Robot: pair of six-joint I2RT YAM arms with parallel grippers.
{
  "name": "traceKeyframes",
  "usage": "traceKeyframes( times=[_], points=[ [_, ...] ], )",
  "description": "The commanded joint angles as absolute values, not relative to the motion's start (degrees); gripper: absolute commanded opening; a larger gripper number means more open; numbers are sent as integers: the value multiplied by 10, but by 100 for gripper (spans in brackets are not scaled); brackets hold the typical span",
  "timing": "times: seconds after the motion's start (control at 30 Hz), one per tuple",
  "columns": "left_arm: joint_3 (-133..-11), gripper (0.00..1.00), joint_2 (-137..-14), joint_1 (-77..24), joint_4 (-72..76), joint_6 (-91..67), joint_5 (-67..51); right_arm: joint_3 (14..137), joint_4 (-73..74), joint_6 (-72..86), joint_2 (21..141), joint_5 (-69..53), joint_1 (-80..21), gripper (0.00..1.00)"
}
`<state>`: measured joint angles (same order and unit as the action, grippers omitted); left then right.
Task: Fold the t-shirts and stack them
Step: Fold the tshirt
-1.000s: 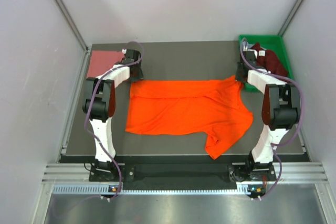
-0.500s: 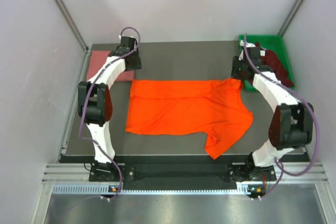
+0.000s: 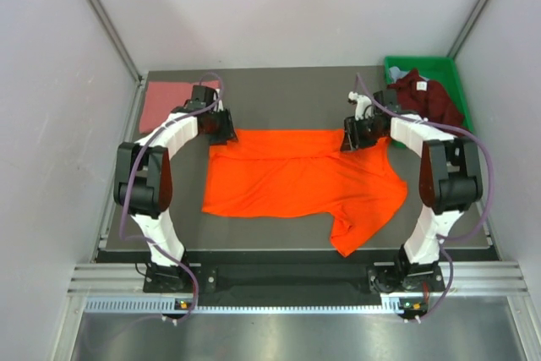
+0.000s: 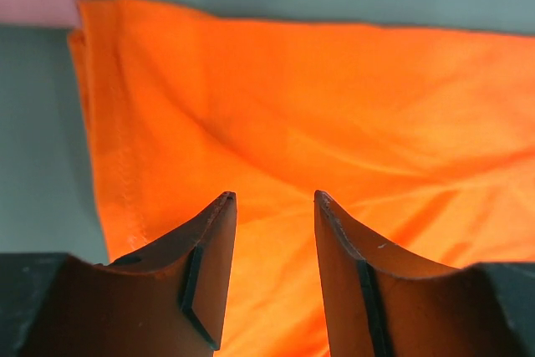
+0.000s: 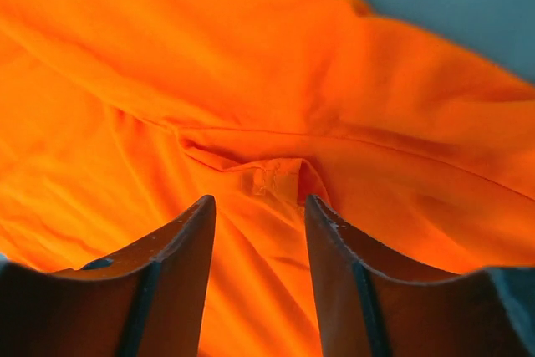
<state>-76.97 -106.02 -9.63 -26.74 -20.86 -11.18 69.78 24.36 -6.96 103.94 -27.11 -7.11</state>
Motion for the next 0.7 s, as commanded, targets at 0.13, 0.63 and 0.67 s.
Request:
traceKeyframes(
  times=[0.13,0.63,0.67],
  points=[
    [-764,47,-1019,-94,-233,-217,-149,724,255,-141,1067,-300,-81,49],
    [-756,47,-1021,-94,-230,-208,-146,735,228,-147,1052,-273,-86,36],
    [-756,47,-1021,-94,-230,-208,-145,740,235,-151,1056,-274,-87,38]
  ],
)
